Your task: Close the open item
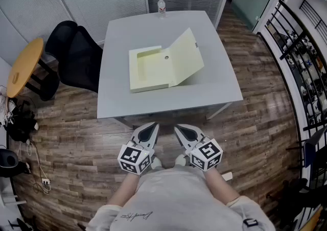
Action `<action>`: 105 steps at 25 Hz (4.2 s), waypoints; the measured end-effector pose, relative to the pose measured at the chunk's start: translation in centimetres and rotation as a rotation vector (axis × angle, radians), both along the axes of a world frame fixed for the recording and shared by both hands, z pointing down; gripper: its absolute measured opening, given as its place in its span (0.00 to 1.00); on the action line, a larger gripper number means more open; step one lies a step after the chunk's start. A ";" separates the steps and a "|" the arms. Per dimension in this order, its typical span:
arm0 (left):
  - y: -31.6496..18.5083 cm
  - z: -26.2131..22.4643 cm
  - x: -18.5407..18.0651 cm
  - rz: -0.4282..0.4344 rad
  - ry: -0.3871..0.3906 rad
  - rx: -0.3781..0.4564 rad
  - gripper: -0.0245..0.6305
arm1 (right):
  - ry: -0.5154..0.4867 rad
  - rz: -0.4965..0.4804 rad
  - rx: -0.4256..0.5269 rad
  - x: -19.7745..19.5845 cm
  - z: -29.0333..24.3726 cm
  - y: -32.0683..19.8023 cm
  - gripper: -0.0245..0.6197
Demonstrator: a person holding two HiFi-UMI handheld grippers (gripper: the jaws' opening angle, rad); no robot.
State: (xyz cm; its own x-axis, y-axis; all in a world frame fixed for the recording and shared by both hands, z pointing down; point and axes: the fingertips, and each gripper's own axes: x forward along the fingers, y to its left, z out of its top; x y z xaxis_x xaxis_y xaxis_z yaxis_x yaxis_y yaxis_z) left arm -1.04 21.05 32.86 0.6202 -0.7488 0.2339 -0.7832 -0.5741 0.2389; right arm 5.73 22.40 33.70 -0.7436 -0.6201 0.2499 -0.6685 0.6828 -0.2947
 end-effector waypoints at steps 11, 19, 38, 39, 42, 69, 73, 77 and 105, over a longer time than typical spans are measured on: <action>0.0 -0.5 0.5 -0.004 -0.003 0.010 0.05 | 0.014 0.009 -0.014 0.6 0.2 0.1 0.06; -0.1 -0.5 2.3 -0.010 -0.006 0.010 0.05 | 0.017 0.030 -0.017 2.4 0.3 -0.3 0.06; 0.4 0.0 4.9 -0.057 -0.034 -0.003 0.05 | 0.020 -0.041 -0.046 4.9 1.6 -0.4 0.06; 0.0 0.1 4.8 -0.054 -0.031 -0.004 0.05 | 0.023 -0.041 -0.048 4.9 1.8 -0.7 0.06; -1.2 0.5 4.8 -0.040 -0.023 -0.007 0.05 | 0.031 -0.031 -0.048 4.8 1.9 -2.0 0.06; -20.2 -0.2 -2.3 0.102 0.032 0.030 0.05 | 0.072 0.103 -0.009 -2.7 0.5 -19.8 0.06; -21.1 0.0 -3.5 0.114 0.043 0.029 0.05 | 0.075 0.117 -0.012 -3.9 0.8 -20.8 0.06; -22.1 -0.4 -4.0 0.119 0.054 0.036 0.05 | 0.082 0.124 -0.007 -4.3 0.4 -21.5 0.06; -24.7 0.4 1.2 0.092 0.035 -0.030 0.05 | 0.097 0.124 -0.057 2.9 1.1 -25.7 0.06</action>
State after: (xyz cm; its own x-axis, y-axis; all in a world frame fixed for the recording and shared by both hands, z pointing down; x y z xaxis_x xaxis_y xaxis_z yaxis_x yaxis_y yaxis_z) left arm 0.12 -3.61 33.29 0.6941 -0.6813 0.2324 -0.7185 -0.6355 0.2828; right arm 8.67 -3.34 34.80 -0.6333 -0.6883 0.3539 -0.7735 0.5776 -0.2608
